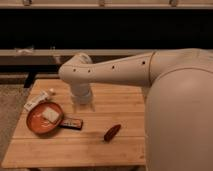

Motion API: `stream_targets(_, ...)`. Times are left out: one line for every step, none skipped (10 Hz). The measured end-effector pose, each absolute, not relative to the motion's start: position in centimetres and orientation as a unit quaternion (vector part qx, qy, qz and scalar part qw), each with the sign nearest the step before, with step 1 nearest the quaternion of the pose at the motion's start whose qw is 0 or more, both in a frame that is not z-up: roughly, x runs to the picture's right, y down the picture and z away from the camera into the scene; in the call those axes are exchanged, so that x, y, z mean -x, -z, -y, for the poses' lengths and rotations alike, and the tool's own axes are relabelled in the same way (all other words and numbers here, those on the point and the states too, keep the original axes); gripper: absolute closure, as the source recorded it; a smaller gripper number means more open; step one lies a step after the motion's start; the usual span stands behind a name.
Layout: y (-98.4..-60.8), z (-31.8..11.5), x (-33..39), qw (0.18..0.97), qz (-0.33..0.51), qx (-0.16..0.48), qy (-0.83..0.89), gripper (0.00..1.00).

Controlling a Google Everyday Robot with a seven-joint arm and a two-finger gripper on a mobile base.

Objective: Pick up the ceramic bowl

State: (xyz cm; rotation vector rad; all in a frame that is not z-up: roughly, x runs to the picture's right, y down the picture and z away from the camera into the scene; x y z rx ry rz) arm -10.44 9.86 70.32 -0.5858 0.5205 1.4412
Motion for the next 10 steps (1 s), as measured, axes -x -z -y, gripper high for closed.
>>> stream_targets(-70.3,-9.9,10.4,0.682,-0.232,0.261,-0.642,0.35)
stream_targets(-70.3,-9.9,10.4,0.682,-0.232,0.261,-0.642,0.35)
stream_targets(-70.3,-9.9,10.4,0.682,-0.232,0.261,-0.642,0.35)
stream_targets(-70.3,-9.9,10.5,0.684,-0.232,0.260,-0.641,0.35)
stream_targets(-70.2,-9.8,10.6,0.687,-0.230,0.259,-0.639,0.35)
stream_targets(-70.1,-9.9,11.7,0.695,-0.225,0.260,-0.632,0.35)
stream_targets(-70.2,-10.1,13.5,0.701,-0.219,0.264,-0.625,0.35)
stream_targets(-70.5,-10.0,14.9,0.707,-0.214,0.266,-0.619,0.35)
stream_targets(-70.9,-10.1,17.5,0.714,-0.207,0.274,-0.610,0.35)
stream_targets(-71.3,-10.3,20.6,0.723,-0.200,0.282,-0.598,0.35)
